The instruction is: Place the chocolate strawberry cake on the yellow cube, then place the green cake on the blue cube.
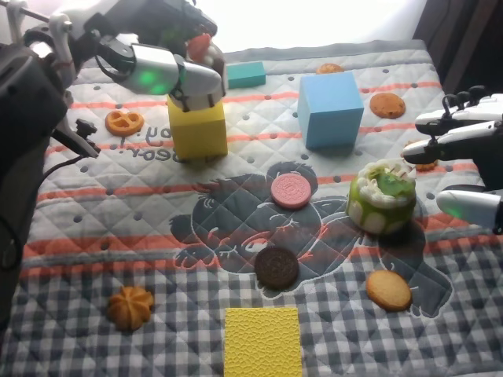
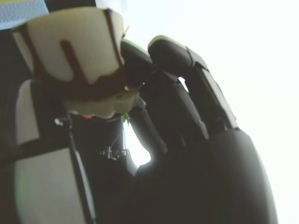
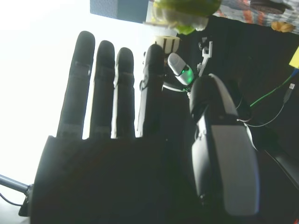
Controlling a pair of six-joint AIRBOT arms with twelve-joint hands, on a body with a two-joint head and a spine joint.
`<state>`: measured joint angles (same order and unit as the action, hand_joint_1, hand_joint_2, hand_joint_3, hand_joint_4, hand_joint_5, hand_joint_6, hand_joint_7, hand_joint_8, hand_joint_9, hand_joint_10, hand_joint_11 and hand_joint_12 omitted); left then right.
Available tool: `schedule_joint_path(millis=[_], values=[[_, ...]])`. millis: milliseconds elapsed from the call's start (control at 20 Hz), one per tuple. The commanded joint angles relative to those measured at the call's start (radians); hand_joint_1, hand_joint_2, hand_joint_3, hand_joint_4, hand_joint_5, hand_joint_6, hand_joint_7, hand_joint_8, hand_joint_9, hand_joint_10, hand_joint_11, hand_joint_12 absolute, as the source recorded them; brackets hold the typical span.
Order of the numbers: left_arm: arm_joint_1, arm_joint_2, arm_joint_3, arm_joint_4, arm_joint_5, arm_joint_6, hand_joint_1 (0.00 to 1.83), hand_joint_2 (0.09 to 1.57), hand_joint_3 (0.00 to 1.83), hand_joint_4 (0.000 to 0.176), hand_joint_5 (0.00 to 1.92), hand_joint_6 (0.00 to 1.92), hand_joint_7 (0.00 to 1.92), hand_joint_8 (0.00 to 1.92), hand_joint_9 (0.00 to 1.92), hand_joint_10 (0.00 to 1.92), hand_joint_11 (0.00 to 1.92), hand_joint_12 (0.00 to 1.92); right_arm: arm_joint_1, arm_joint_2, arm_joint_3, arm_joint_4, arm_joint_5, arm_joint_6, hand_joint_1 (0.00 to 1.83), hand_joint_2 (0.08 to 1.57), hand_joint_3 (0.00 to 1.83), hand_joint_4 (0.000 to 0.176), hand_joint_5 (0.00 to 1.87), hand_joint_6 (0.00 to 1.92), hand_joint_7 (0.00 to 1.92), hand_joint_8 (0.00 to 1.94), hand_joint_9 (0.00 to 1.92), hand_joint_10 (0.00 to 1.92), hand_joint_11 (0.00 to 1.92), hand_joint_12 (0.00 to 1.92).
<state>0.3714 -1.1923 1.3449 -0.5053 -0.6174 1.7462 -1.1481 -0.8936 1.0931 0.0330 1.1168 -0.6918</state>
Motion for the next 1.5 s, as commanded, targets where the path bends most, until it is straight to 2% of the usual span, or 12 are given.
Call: schedule_joint_path(millis=[0, 150, 250, 500, 650, 700, 850, 950, 1150, 1300, 1400, 1450], values=[[0.000, 0.007, 0.005, 0.016, -0.116, -0.020, 1.29, 1.03, 0.00, 0.000, 1.37, 0.07, 1.13, 0.96, 1.02, 1.08, 0.64, 1.60, 0.014, -0.001, 0.003, 0.017, 0.122, 0.008, 0.34, 1.28, 0.00, 0.086, 0.72, 0.00, 0.49, 0.00, 0.49, 0.00, 0.39, 0.37], [0.013, 0.006, 0.006, 0.015, -0.111, -0.031, 1.29, 1.03, 0.00, 0.000, 1.37, 0.08, 1.14, 0.94, 1.06, 1.04, 0.65, 1.55, 0.012, -0.001, 0.003, 0.017, 0.122, 0.011, 0.36, 1.28, 0.00, 0.039, 0.73, 0.00, 0.48, 0.00, 0.48, 0.00, 0.32, 0.49], [0.023, 0.001, 0.006, 0.011, -0.111, -0.033, 1.28, 1.03, 0.00, 0.000, 1.29, 0.23, 1.13, 0.95, 0.98, 1.08, 0.60, 1.58, 0.011, -0.002, 0.003, 0.017, 0.122, 0.013, 0.36, 1.29, 0.00, 0.060, 0.71, 0.00, 0.48, 0.00, 0.44, 0.00, 0.25, 0.54], [0.052, -0.005, 0.007, -0.001, -0.104, -0.038, 1.28, 1.06, 0.00, 0.000, 1.17, 0.43, 1.08, 1.05, 0.85, 1.21, 0.53, 1.76, 0.008, -0.005, 0.003, 0.017, 0.122, 0.014, 0.37, 1.29, 0.00, 0.068, 0.72, 0.00, 0.48, 0.00, 0.43, 0.00, 0.15, 0.72], [0.063, -0.005, 0.008, -0.011, -0.100, -0.039, 1.27, 1.09, 0.00, 0.000, 1.04, 0.67, 1.06, 1.07, 0.82, 1.04, 0.46, 1.64, 0.003, -0.005, 0.003, 0.018, 0.122, 0.018, 0.38, 1.29, 0.00, 0.093, 0.70, 0.00, 0.47, 0.00, 0.41, 0.00, 0.12, 0.75], [0.063, -0.005, 0.008, -0.011, -0.099, -0.039, 1.03, 1.00, 0.00, 0.000, 0.88, 0.33, 0.87, 0.56, 0.75, 0.96, 0.42, 1.55, 0.003, -0.005, 0.003, 0.018, 0.122, 0.019, 0.41, 1.27, 0.00, 0.089, 0.71, 0.00, 0.48, 0.00, 0.45, 0.00, 0.13, 0.84], [0.063, -0.003, 0.007, -0.011, -0.094, -0.039, 0.97, 0.95, 0.00, 0.000, 0.75, 0.00, 0.87, 0.36, 0.70, 0.98, 0.40, 1.58, 0.003, -0.005, 0.003, 0.019, 0.122, 0.019, 0.38, 1.28, 0.00, 0.083, 0.70, 0.00, 0.48, 0.00, 0.42, 0.00, 0.06, 0.87], [0.064, -0.001, 0.006, -0.011, -0.093, -0.039, 0.95, 0.95, 0.00, 0.000, 0.72, 0.00, 0.85, 0.40, 0.69, 1.03, 0.40, 1.59, 0.002, -0.005, 0.002, 0.019, 0.122, 0.019, 0.40, 1.28, 0.00, 0.078, 0.71, 0.00, 0.48, 0.00, 0.41, 0.00, 0.04, 0.88], [0.066, 0.004, 0.001, -0.011, -0.093, -0.039, 0.85, 0.90, 0.00, 0.035, 0.54, 0.00, 0.76, 0.32, 0.67, 0.99, 0.42, 1.58, 0.002, -0.005, 0.001, 0.020, 0.122, 0.019, 0.38, 1.28, 0.00, 0.061, 0.72, 0.00, 0.49, 0.00, 0.43, 0.00, 0.09, 0.82], [0.067, 0.010, -0.006, -0.011, -0.096, -0.039, 0.81, 0.87, 0.00, 0.055, 0.41, 0.00, 0.67, 0.18, 0.61, 0.86, 0.35, 1.54, 0.002, -0.005, 0.001, 0.022, 0.123, 0.019, 0.40, 1.27, 0.00, 0.071, 0.70, 0.00, 0.47, 0.00, 0.41, 0.00, 0.08, 0.81], [0.067, 0.014, -0.010, -0.009, -0.101, -0.039, 0.76, 0.84, 0.00, 0.094, 0.29, 0.00, 0.57, 0.04, 0.58, 0.46, 0.24, 1.32, 0.002, -0.005, 0.001, 0.023, 0.124, 0.019, 0.37, 1.26, 0.00, 0.081, 0.71, 0.00, 0.49, 0.00, 0.44, 0.01, 0.12, 0.82], [0.067, 0.017, -0.013, -0.008, -0.104, -0.039, 0.74, 0.82, 0.00, 0.145, 0.18, 0.00, 0.45, 0.01, 0.52, 0.22, 0.08, 1.27, 0.002, -0.005, 0.001, 0.023, 0.124, 0.019, 0.38, 1.27, 0.00, 0.070, 0.72, 0.00, 0.50, 0.00, 0.46, 0.00, 0.15, 0.78]])
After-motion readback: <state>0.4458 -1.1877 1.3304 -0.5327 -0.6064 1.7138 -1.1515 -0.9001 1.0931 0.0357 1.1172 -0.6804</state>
